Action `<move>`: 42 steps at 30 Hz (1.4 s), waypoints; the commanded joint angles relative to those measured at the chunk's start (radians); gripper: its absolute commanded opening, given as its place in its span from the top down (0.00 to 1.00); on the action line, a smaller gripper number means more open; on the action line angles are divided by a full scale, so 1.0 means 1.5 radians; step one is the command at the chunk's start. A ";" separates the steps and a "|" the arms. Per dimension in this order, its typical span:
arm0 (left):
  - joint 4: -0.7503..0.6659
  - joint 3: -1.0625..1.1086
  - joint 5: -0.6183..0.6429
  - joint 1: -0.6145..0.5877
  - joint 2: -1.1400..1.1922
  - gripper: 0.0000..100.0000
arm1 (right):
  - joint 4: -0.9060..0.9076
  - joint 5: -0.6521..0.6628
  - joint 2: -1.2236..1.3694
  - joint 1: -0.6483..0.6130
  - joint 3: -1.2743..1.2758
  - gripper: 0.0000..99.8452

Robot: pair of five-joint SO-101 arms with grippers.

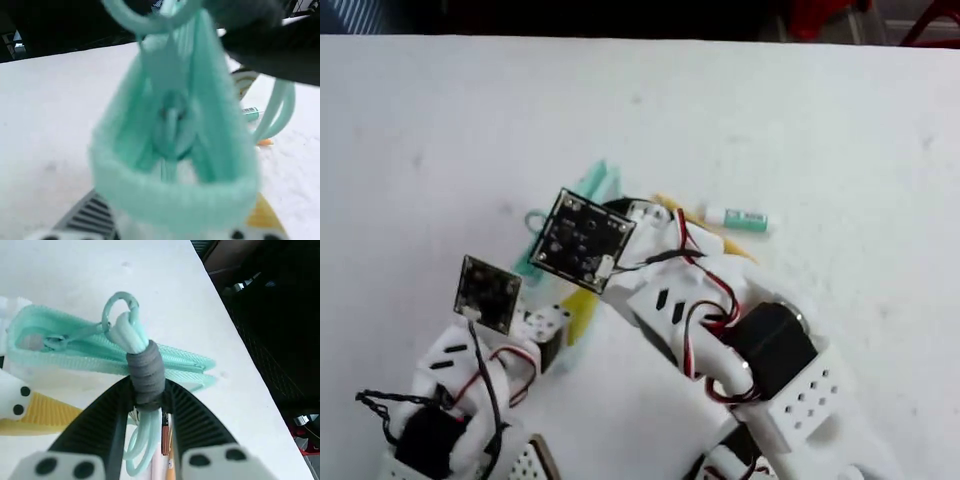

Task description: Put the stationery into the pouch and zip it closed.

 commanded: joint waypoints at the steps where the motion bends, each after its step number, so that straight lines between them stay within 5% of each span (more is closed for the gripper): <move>1: 0.061 -0.117 -0.033 -0.005 -0.007 0.77 | -0.014 -0.003 -0.005 0.006 -0.005 0.98; 10: 0.072 -0.116 -0.035 -0.005 -0.007 0.78 | -0.014 -0.006 -0.001 0.006 -0.005 0.98; 15: 0.025 -0.057 -0.054 -0.005 -0.007 0.98 | -0.025 -0.006 -0.006 0.007 -0.017 0.98; 42: 0.018 -0.043 -0.097 -0.004 -0.007 0.98 | -0.252 -0.002 0.154 0.251 -0.029 0.98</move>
